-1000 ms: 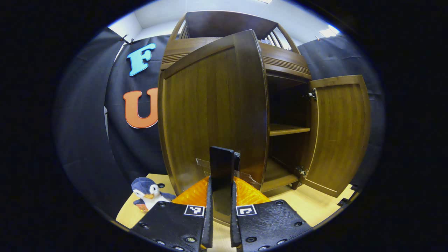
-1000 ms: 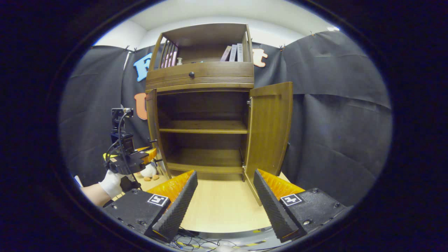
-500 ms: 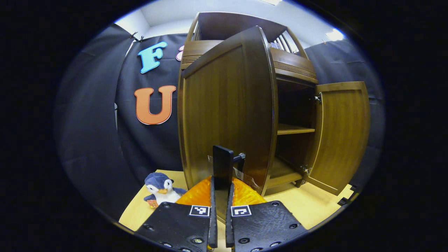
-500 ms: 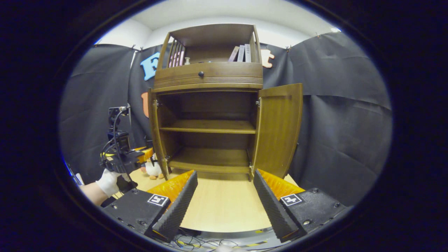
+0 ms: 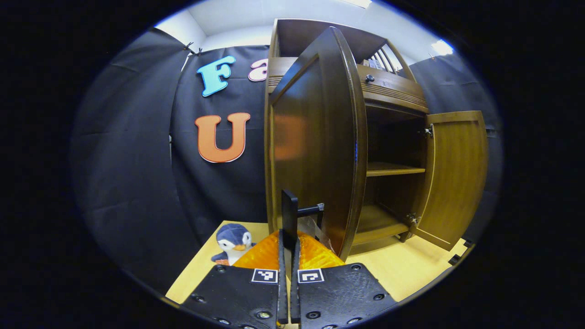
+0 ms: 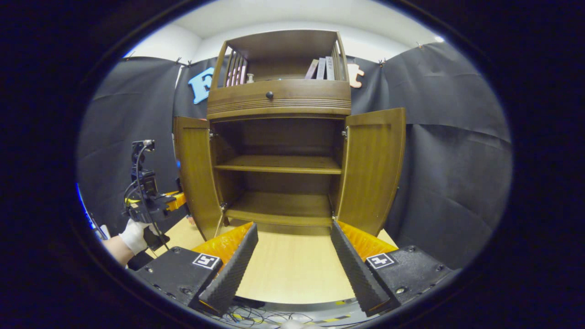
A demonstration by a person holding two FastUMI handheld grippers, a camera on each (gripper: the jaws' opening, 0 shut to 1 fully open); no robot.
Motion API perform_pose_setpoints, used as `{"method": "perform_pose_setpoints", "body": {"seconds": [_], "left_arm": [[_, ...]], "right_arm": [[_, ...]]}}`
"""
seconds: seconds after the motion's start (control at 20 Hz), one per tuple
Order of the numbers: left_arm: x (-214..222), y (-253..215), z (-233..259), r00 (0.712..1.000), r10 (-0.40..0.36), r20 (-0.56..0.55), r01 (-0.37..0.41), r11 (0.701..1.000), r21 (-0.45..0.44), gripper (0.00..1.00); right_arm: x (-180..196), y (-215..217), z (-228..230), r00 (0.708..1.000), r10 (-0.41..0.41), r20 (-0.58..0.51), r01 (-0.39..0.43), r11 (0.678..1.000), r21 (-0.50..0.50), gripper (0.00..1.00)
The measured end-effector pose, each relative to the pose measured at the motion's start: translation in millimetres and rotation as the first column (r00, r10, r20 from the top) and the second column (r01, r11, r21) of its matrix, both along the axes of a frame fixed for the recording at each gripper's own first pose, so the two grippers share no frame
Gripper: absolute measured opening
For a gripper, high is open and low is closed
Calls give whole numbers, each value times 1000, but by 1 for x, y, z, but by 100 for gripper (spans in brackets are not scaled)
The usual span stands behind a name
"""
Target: Open the right door of the double-door shoe cabinet with the right hand, and open the left door with the left hand.
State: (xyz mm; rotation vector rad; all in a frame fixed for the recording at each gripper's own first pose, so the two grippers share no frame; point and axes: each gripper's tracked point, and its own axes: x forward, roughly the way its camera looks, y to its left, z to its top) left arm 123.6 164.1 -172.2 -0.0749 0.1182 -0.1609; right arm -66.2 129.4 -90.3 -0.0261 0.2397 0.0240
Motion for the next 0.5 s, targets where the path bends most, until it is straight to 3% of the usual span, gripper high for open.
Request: {"method": "perform_pose_setpoints", "body": {"seconds": [0.15,0.2,0.25,0.5], "left_arm": [[-1,9,1,1000,-24,17,24,1000,-13,2],[-1,11,1,999,-34,28,34,999,-7,10],[-1,15,0,999,-40,32,40,999,2,1],[9,46,-4,1000,-13,15,13,1000,-8,1]], "right_arm": [[2,5,-5,1000,15,-14,-14,1000,14,100],[2,6,-7,1000,20,-19,-20,1000,15,100],[2,6,-8,1000,22,-20,-22,1000,16,100],[1,3,-10,999,25,-28,-24,1000,18,100]]}}
